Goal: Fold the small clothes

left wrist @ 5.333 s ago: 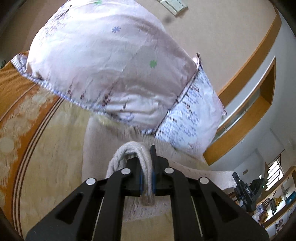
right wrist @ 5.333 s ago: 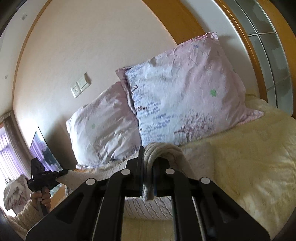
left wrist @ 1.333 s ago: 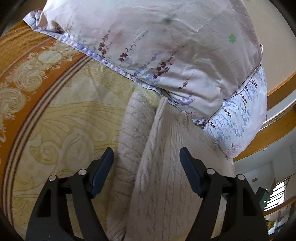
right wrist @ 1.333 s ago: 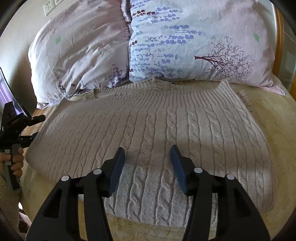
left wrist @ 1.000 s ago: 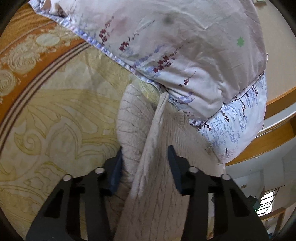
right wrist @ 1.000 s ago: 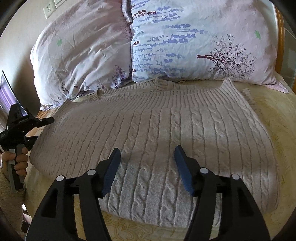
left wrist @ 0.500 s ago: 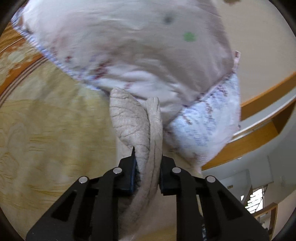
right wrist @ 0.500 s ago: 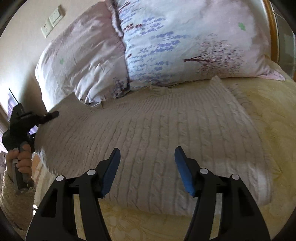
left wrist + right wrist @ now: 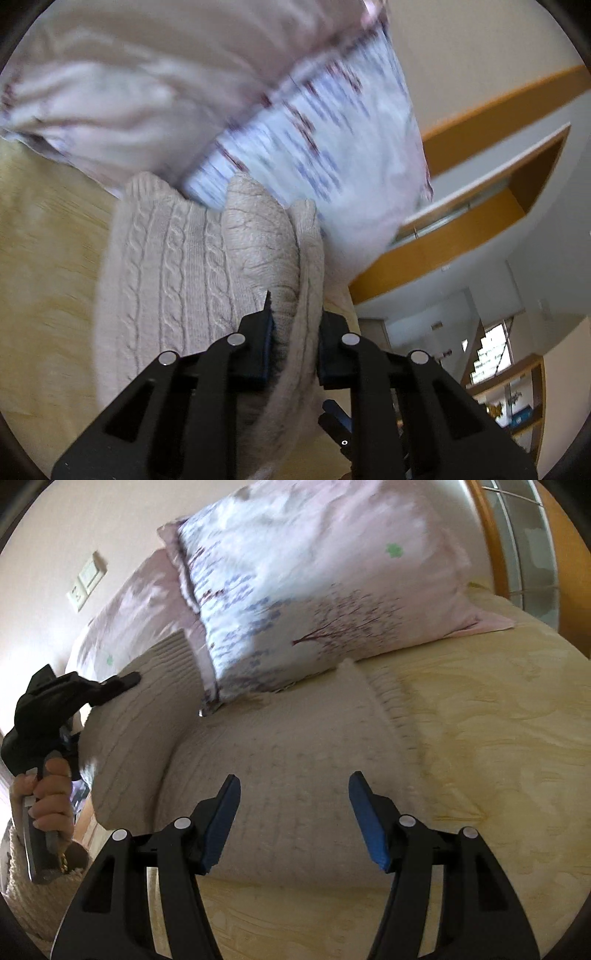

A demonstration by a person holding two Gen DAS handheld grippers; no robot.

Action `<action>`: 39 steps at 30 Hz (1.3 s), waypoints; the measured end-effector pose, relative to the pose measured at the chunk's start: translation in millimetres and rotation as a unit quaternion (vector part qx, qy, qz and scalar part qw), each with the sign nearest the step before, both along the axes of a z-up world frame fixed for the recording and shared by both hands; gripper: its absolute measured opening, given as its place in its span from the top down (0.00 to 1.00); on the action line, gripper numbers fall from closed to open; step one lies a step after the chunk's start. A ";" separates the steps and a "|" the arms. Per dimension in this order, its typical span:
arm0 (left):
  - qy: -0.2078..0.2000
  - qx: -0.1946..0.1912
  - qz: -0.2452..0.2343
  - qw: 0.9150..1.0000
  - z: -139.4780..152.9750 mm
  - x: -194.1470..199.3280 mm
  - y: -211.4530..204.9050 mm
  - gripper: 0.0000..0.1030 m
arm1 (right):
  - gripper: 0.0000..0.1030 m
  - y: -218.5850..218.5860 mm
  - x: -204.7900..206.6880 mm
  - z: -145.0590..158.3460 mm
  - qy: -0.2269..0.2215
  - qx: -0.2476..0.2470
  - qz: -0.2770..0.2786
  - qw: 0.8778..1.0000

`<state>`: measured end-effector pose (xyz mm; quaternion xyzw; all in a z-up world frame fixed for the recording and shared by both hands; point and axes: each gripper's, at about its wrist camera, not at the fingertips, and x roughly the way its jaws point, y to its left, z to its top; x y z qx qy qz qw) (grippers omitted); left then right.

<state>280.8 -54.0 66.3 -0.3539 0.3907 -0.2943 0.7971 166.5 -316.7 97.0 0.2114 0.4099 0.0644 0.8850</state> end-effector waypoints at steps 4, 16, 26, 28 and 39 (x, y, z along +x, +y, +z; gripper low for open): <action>0.006 0.014 -0.024 1.000 -12.2 -1.6 -42.0 0.84 | 0.39 -18.4 -7.6 -3.2 0.002 0.010 -0.021 1.000; 0.041 -0.024 -0.118 0.992 -40.1 -7.4 -97.1 0.54 | 0.39 -55.9 -9.1 0.3 0.003 0.068 -0.049 0.996; -0.019 0.107 0.037 0.993 -19.8 -44.9 12.8 0.27 | 0.39 -66.6 37.4 -12.8 0.092 0.189 -0.009 0.978; 0.013 0.112 0.036 0.993 -33.6 -40.2 24.7 0.27 | 0.40 -62.0 42.9 -17.2 0.110 0.177 -0.004 0.978; 0.058 0.107 -0.006 0.993 -65.9 -29.1 13.2 0.24 | 0.46 -32.3 54.5 -32.7 0.158 0.161 0.055 0.973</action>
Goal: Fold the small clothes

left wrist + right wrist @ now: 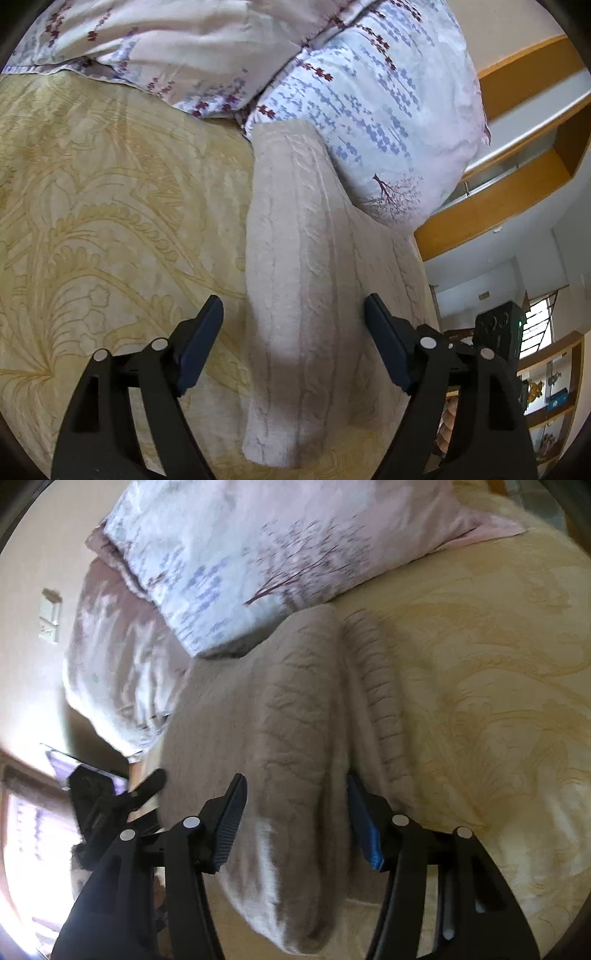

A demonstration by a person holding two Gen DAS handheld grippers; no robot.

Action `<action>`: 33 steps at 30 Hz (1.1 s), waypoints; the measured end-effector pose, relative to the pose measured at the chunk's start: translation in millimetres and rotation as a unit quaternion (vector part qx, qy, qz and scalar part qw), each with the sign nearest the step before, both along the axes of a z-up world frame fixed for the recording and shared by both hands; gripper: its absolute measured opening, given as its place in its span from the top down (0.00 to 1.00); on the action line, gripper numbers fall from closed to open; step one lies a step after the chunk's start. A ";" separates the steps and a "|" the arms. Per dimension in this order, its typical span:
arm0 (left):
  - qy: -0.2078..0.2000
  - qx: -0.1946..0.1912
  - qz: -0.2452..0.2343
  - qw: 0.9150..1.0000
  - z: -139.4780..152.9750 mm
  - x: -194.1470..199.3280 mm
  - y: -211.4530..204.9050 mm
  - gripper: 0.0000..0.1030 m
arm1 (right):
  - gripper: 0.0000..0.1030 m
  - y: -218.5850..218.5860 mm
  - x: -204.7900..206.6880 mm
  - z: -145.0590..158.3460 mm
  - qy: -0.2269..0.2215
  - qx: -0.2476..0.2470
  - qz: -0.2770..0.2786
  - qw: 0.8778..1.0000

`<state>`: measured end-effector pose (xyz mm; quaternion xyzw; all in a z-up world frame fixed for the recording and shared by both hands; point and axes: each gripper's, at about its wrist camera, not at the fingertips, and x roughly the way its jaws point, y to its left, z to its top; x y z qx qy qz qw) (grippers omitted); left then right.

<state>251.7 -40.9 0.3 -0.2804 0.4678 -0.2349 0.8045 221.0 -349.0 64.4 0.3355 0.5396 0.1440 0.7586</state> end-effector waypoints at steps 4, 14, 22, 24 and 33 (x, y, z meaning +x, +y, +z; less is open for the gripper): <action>0.019 -0.021 -0.007 1.000 -11.1 1.7 -4.5 0.24 | 0.51 1.6 18.0 -8.5 -0.018 0.009 -0.018 1.000; 0.030 -0.037 -0.007 0.999 -11.8 -0.5 0.5 0.22 | 0.83 27.2 20.7 32.9 -0.146 -0.158 -0.004 0.977; 0.019 -0.040 -0.022 0.999 -5.5 -9.6 -2.6 0.20 | 0.83 26.9 13.7 67.1 -0.202 -0.304 0.008 0.931; 0.020 -0.035 -0.029 0.999 -6.0 -10.4 -8.6 0.20 | 0.83 12.5 19.9 48.7 -0.164 -0.287 0.001 0.944; 0.028 -0.036 -0.035 0.998 -10.3 -12.7 -11.5 0.20 | 0.68 -41.5 2.7 10.3 -0.091 -0.138 -0.069 0.984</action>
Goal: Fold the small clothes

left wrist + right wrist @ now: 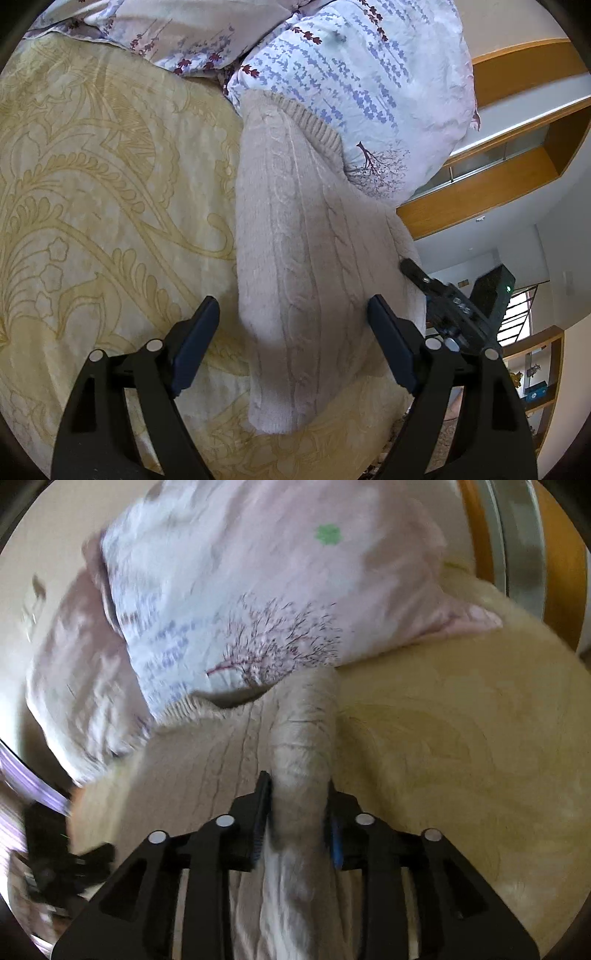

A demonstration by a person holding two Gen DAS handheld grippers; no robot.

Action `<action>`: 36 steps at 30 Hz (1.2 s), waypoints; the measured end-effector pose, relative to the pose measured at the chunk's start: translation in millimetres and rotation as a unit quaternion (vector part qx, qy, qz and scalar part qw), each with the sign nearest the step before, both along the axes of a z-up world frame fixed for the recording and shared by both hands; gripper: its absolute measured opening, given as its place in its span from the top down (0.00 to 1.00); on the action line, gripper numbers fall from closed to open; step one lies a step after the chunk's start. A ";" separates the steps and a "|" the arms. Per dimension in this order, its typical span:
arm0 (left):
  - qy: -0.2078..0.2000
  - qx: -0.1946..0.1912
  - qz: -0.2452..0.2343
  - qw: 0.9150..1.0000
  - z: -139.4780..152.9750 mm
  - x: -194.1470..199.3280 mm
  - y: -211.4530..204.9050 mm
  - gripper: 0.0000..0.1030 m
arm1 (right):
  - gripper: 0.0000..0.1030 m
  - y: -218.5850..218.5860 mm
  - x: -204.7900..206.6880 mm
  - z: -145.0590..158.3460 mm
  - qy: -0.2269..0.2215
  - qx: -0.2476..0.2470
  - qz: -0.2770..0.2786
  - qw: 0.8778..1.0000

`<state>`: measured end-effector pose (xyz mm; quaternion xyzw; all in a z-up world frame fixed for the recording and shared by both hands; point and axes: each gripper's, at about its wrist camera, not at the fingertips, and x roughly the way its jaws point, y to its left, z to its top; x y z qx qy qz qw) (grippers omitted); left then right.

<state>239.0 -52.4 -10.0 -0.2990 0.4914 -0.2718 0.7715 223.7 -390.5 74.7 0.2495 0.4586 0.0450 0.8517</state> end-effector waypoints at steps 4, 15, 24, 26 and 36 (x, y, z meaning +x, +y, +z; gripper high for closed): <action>0.005 -0.005 -0.002 1.000 -3.0 -4.2 2.5 0.20 | 0.60 -13.8 -29.3 2.3 -0.003 0.038 -0.006 0.999; 0.022 -0.015 -0.013 1.000 -6.4 -31.7 8.1 0.45 | 0.71 0.1 -76.4 -5.0 -0.004 0.060 0.015 0.998; 0.000 -0.042 -0.038 0.998 -4.5 -45.4 14.7 0.85 | 0.90 1.7 -94.9 29.4 -0.082 0.033 0.005 0.996; -0.004 -0.042 -0.041 0.998 -6.7 -50.0 17.8 0.85 | 0.90 0.9 -94.9 21.2 -0.063 0.017 0.004 0.998; 0.002 -0.035 -0.045 0.998 -15.0 -53.4 18.8 0.77 | 0.88 -8.4 -86.0 -24.6 0.017 0.025 -0.017 0.999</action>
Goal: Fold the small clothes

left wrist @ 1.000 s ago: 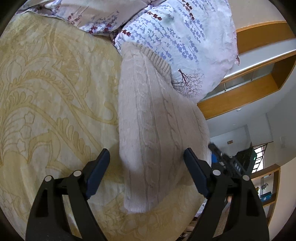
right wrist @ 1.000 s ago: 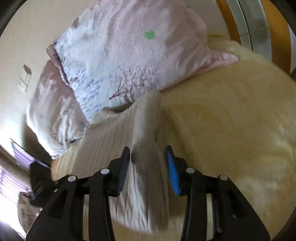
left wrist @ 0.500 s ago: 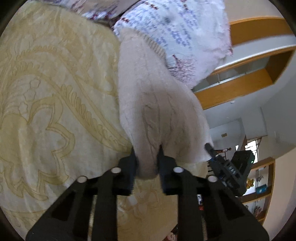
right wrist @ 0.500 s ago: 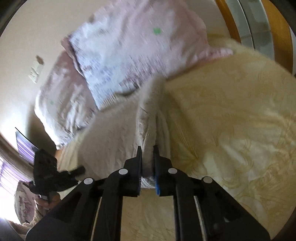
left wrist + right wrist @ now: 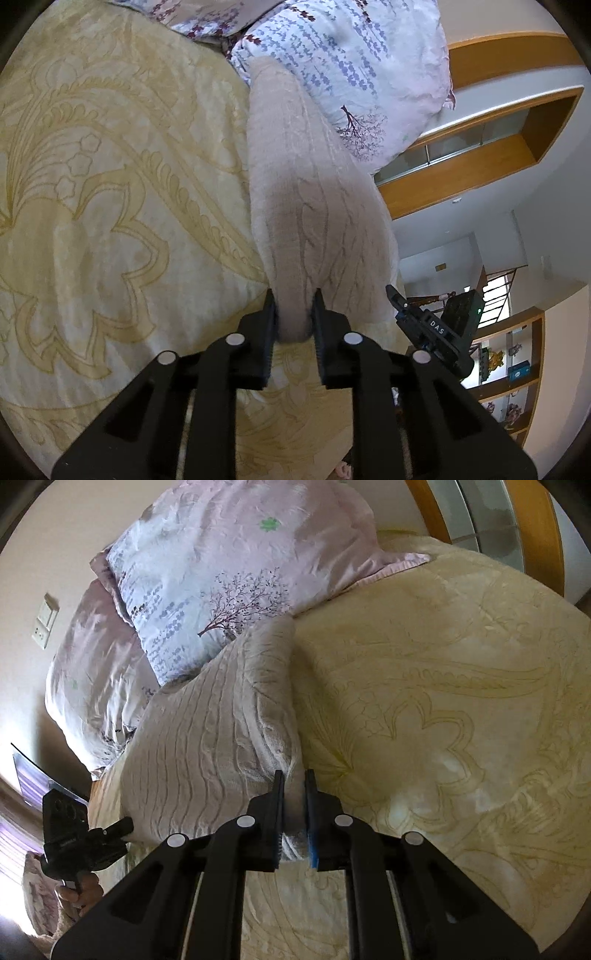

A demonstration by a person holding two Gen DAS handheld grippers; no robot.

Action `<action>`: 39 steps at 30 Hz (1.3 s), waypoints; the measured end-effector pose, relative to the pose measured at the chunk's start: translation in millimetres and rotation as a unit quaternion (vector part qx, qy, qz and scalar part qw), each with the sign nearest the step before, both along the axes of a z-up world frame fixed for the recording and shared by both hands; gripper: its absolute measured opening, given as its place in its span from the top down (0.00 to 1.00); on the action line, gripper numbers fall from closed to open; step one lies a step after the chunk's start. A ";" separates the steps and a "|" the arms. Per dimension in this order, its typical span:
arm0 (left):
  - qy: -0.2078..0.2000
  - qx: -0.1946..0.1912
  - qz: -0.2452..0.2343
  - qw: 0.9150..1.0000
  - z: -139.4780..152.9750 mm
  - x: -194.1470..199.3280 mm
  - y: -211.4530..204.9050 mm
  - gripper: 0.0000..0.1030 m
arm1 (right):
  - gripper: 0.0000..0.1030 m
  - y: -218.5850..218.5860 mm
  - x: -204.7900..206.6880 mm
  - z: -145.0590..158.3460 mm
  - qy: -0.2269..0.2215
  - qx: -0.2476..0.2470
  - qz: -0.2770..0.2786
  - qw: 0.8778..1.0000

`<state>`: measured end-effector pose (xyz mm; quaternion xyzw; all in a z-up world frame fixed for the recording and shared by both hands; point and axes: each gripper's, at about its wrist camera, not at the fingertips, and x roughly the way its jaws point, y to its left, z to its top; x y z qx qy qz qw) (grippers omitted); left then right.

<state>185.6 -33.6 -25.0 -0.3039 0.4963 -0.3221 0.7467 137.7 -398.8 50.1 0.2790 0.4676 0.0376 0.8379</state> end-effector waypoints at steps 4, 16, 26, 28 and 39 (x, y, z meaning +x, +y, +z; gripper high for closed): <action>-0.004 0.007 0.002 1.000 11.2 2.8 2.7 0.49 | 0.71 -6.7 0.9 10.9 0.001 0.016 -0.004 1.000; 0.012 0.027 0.018 0.999 31.2 56.8 2.6 0.19 | 0.37 -20.6 63.7 6.8 0.044 0.101 -0.013 0.994; 0.040 0.026 0.005 0.999 17.6 84.5 -15.0 0.17 | 0.37 -11.3 96.5 -19.8 0.087 0.132 0.009 0.987; 0.041 0.025 0.003 0.999 15.6 87.4 -17.9 0.17 | 0.37 -8.4 98.3 -23.7 0.090 0.135 0.015 0.987; 0.032 0.016 -0.006 0.999 13.4 98.2 -29.7 0.17 | 0.38 -3.5 105.2 -29.7 0.077 0.174 0.047 0.981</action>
